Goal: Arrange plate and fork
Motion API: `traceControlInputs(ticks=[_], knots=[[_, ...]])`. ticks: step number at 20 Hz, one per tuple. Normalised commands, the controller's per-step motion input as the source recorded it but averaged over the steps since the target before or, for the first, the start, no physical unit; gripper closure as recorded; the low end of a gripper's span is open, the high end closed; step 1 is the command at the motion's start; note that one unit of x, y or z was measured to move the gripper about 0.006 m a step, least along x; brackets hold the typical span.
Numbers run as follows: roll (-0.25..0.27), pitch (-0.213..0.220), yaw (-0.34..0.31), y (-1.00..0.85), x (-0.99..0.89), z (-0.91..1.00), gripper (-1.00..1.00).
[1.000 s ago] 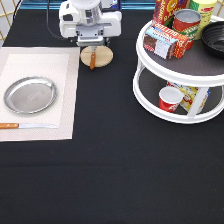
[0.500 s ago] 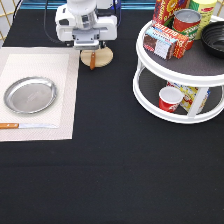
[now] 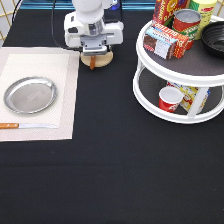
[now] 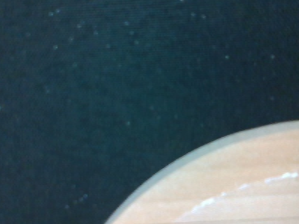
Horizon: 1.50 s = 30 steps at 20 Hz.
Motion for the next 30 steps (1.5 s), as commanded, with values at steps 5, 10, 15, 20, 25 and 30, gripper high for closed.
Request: traceControlInputs(ticks=[5, 10, 15, 20, 25, 30], knots=[[-0.001, -0.066, 0.014, -0.13, -0.12, -0.16, -1.0], [-0.006, -0.052, 0.014, 0.0, 0.0, -0.14, -1.0], [-0.001, -0.041, 0.005, 0.0, -0.06, -0.03, -1.0], [0.0, -0.052, 0.0, -0.01, -0.1, -0.14, -1.0], [0.0, -0.039, 0.0, 0.0, -0.02, -0.06, 1.0], [0.0, -0.029, 0.0, 0.0, 0.0, 0.0, 1.0]])
